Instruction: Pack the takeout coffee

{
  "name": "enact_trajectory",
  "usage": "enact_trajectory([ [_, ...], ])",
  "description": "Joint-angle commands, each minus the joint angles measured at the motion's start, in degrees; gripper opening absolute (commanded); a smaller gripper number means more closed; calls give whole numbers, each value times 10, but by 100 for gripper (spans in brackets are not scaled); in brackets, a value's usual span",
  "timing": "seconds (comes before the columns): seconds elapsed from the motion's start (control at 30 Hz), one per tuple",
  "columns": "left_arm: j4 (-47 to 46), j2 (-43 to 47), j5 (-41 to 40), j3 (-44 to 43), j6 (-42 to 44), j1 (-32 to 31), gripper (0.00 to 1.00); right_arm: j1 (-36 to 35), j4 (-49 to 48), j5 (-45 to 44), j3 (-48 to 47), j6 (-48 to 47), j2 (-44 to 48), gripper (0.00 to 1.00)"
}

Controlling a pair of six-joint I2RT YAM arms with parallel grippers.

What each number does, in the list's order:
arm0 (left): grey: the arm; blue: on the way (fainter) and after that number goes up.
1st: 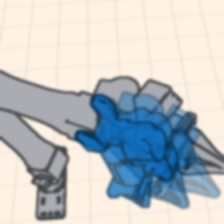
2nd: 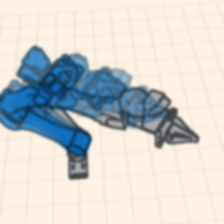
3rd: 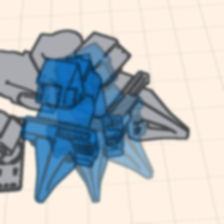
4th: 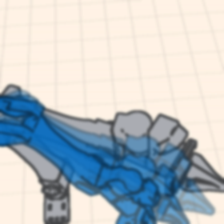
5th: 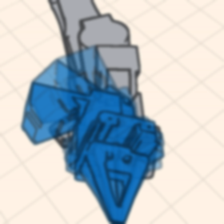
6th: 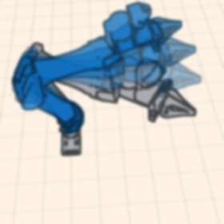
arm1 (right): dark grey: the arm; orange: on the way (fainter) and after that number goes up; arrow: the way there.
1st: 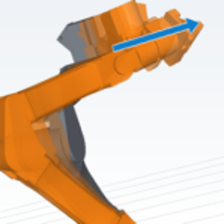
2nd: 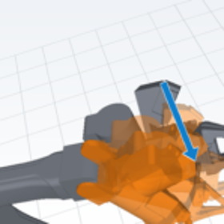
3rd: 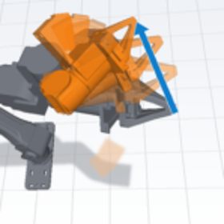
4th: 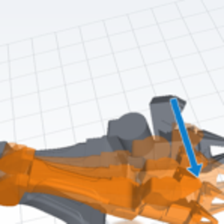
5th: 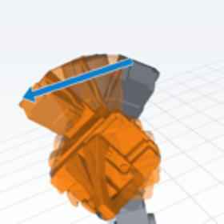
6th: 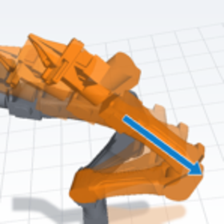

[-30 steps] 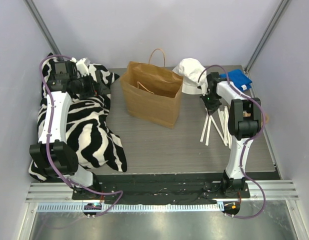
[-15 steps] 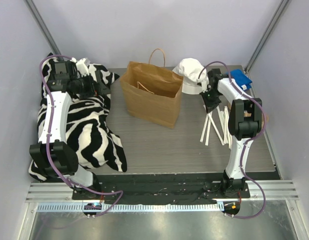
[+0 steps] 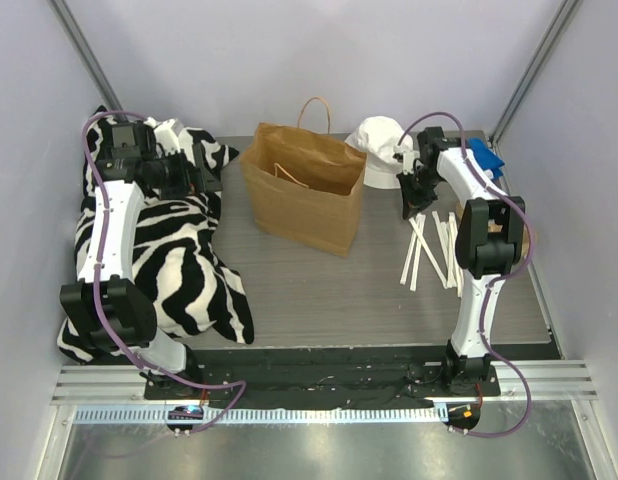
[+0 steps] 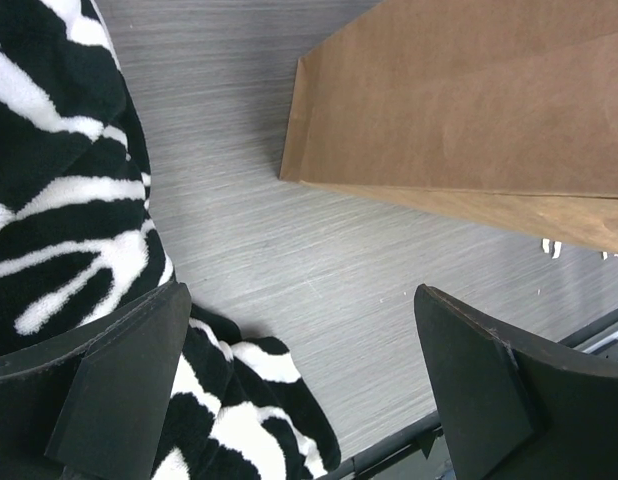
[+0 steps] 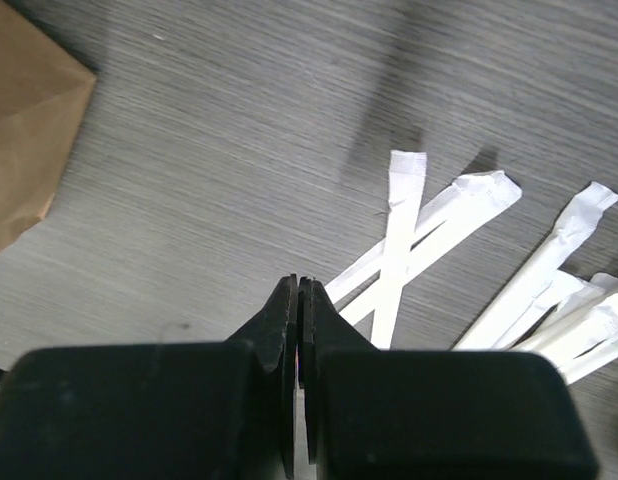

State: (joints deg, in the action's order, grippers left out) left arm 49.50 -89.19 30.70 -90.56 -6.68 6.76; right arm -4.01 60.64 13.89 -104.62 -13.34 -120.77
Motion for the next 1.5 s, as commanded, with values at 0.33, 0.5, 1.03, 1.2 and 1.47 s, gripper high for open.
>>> enact_trajectory([
  [0.33,17,4,16,-22,26,3,100,30,-4,-70,103,-88,47,36],
  [0.5,19,2,17,-23,29,4,100,32,-24,-98,158,-121,69,35],
  [1.03,17,7,13,-10,32,4,100,33,-54,-91,176,-97,44,40],
  [1.2,9,9,12,-3,26,4,100,33,-77,-103,203,-98,46,31],
  [1.47,12,12,6,-3,27,4,100,33,-44,-113,161,-69,95,1],
])
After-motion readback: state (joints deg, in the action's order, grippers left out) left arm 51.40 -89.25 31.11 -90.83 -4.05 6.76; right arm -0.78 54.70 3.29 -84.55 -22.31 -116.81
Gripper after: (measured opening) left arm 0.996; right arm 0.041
